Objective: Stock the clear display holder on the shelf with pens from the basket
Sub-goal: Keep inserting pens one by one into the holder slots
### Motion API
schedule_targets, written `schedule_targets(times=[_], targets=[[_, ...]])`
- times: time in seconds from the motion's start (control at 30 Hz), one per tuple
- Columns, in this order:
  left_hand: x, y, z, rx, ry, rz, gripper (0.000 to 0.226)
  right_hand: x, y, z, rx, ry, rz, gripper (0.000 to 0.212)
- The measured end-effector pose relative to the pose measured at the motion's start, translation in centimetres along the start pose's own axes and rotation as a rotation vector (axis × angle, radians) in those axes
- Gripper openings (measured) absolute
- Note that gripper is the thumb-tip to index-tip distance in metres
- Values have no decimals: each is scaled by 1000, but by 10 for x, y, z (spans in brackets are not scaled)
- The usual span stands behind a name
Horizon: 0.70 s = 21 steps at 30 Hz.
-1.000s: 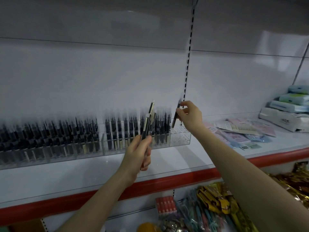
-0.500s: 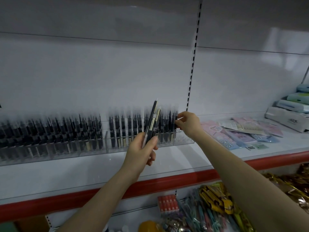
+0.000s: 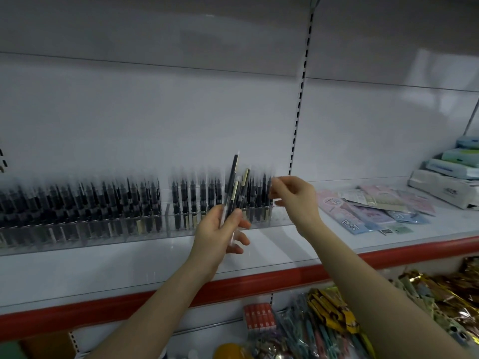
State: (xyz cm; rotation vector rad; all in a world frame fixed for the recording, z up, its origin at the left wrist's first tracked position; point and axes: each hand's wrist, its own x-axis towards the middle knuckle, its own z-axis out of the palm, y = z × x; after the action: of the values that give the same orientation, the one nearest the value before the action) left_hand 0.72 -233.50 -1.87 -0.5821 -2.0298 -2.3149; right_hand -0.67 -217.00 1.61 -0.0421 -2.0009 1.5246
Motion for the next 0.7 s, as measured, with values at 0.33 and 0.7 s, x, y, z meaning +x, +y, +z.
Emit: schedule_targets(times=[0.33,0.7], targets=[[-23,13,5,-64,-27,-14,21,-31,-32,16,277,-172,142,14],[-27,24,-2,-27,13,19,21,-40,-13,8,-176,-51,-372,33]])
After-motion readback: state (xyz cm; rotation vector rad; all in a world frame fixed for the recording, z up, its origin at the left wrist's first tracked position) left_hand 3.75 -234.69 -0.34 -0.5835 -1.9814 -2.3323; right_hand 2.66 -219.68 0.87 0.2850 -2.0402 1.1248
